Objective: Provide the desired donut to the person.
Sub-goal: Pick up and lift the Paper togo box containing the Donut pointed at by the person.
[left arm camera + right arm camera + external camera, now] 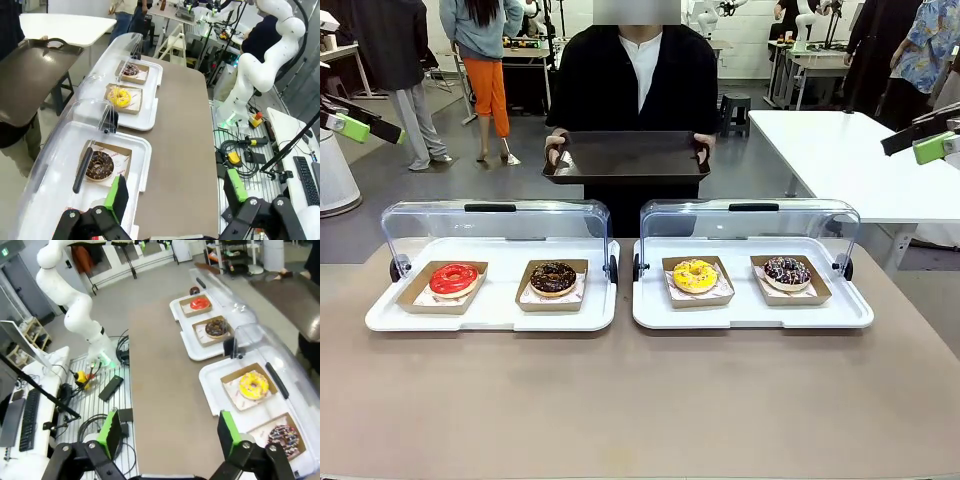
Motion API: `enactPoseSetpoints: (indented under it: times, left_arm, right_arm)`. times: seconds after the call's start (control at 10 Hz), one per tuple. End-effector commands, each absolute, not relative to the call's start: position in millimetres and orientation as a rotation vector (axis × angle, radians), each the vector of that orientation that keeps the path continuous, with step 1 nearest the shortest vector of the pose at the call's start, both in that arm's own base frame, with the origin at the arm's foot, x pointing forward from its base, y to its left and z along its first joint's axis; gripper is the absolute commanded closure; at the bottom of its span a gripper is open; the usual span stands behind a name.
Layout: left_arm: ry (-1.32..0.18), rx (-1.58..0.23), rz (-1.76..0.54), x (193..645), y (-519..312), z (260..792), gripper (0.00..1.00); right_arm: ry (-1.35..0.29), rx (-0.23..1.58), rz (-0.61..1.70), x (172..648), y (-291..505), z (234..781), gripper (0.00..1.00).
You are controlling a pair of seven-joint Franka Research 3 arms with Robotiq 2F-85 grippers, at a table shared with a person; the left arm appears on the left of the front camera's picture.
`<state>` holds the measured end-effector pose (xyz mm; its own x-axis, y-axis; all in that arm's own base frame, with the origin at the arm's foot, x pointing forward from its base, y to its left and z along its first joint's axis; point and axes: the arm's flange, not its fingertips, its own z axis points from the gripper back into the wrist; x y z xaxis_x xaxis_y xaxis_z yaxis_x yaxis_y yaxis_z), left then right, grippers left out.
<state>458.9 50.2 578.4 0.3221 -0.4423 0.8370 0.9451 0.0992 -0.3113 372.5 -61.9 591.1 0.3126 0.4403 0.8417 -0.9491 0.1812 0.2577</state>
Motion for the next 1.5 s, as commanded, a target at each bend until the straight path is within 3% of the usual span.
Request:
enactPoseSetpoints:
  times: [0.0,0.2,0.5,1.0,1.4]
  left_arm:
    - [-0.614,-0.992,-1.142,457,38,582,0.0]
    - [-0.694,-0.96,-1.207,458,60,579,0.0]
    - [-0.808,-0.972,-1.249,461,102,562,0.0]
    - [-0.973,-1.044,-1.255,461,144,555,0.0]
    - [-1.031,-0.983,-1.192,457,162,550,0.0]
  right_arm:
    - [-0.69,0.905,1.092,367,-54,600,0.0]
    - [-0.773,0.928,1.23,365,-59,599,0.0]
    - [-0.91,1.011,1.246,370,-106,597,0.0]
    - [-0.941,1.058,1.157,368,-146,569,0.0]
    - [-0.967,1.057,1.128,362,-156,564,0.0]
